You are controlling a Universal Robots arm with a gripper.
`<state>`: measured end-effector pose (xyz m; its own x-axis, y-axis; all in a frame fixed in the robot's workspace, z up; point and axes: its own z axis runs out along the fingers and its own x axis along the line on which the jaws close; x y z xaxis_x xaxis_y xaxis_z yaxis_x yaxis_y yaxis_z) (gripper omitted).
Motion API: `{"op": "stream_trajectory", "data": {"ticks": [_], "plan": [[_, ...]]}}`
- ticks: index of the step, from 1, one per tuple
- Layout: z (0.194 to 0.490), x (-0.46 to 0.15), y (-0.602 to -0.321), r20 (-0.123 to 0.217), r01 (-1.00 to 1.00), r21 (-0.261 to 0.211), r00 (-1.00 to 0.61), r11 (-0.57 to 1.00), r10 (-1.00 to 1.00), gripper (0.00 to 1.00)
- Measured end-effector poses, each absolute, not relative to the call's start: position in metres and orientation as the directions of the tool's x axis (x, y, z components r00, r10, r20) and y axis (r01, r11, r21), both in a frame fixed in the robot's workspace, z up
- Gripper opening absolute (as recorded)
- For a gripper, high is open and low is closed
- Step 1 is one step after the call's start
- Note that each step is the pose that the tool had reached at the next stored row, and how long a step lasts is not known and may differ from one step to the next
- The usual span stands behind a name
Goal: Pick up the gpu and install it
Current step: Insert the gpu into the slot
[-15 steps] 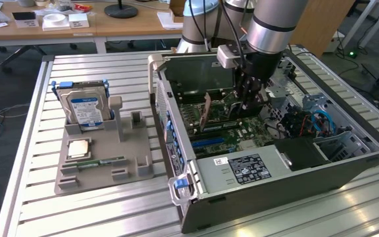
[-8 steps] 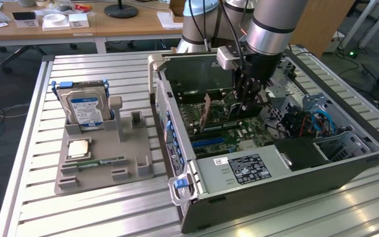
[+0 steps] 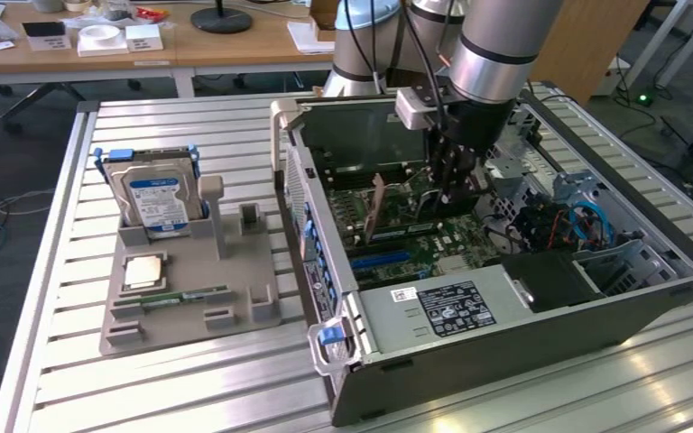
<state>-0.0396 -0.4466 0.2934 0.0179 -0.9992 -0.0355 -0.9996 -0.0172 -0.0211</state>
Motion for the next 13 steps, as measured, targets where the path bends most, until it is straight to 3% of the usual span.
{"op": "stream_trajectory", "data": {"ticks": [13], "plan": [[0.2918,-0.0435,-0.4513,-0.035,-1.0,-0.022,0.018,-0.018,-0.999,0.26]]}}
